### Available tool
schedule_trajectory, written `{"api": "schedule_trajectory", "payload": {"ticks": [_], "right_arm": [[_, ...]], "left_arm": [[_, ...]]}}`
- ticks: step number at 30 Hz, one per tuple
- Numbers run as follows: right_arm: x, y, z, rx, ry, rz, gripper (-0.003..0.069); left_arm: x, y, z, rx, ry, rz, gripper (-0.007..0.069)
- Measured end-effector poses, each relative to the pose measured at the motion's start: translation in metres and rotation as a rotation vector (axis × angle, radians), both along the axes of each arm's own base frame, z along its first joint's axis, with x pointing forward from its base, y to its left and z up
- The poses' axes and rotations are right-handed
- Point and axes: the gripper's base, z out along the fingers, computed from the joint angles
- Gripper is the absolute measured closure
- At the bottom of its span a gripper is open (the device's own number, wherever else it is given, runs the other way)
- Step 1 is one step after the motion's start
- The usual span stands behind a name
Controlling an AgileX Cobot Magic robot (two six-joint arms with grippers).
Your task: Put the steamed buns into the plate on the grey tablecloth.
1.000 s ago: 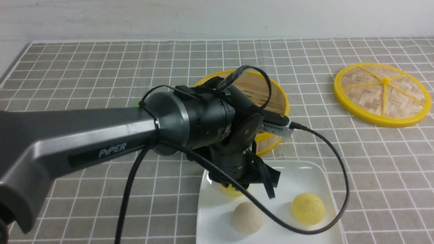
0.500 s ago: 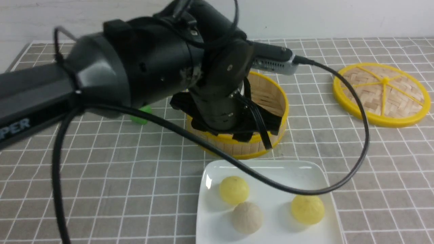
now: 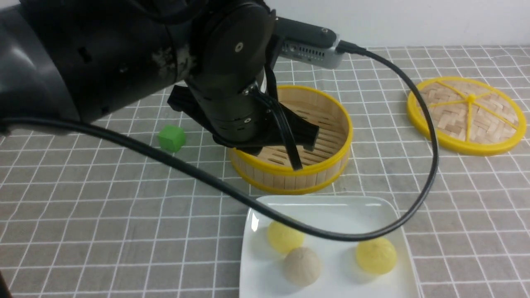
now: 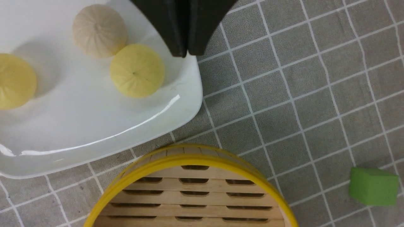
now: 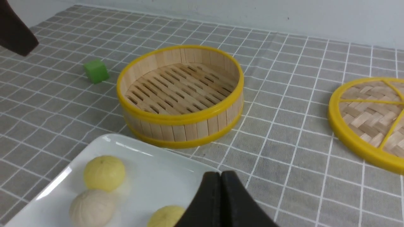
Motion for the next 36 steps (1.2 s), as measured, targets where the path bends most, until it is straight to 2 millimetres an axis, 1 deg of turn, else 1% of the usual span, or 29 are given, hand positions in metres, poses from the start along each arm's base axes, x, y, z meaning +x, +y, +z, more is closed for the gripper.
{"api": "schedule_trajectory", "payload": {"ticks": [24, 29, 31, 33, 35, 36], "right_arm": [[0.000, 0.000, 0.000, 0.007, 0.000, -0.001, 0.0661], [-0.005, -0.002, 0.001, 0.016, -0.019, -0.003, 0.0659], [-0.009, -0.006, -0.003, 0.027, -0.042, -0.022, 0.0658], [-0.012, -0.012, -0.013, 0.032, -0.057, -0.070, 0.0657], [-0.016, -0.017, -0.026, 0.029, -0.055, -0.120, 0.0655], [-0.019, -0.021, -0.039, 0.026, -0.052, -0.165, 0.0656]], "left_arm": [[0.000, 0.000, 0.000, 0.000, 0.000, 0.000, 0.0608], [0.000, 0.000, 0.000, 0.005, 0.004, 0.002, 0.0605], [0.000, 0.001, 0.000, 0.006, 0.004, 0.002, 0.0602], [0.000, 0.001, 0.000, 0.006, 0.004, 0.002, 0.0602], [0.000, 0.001, 0.000, 0.006, 0.004, 0.002, 0.0601], [0.000, 0.001, 0.000, 0.006, 0.004, 0.002, 0.0600]]}}
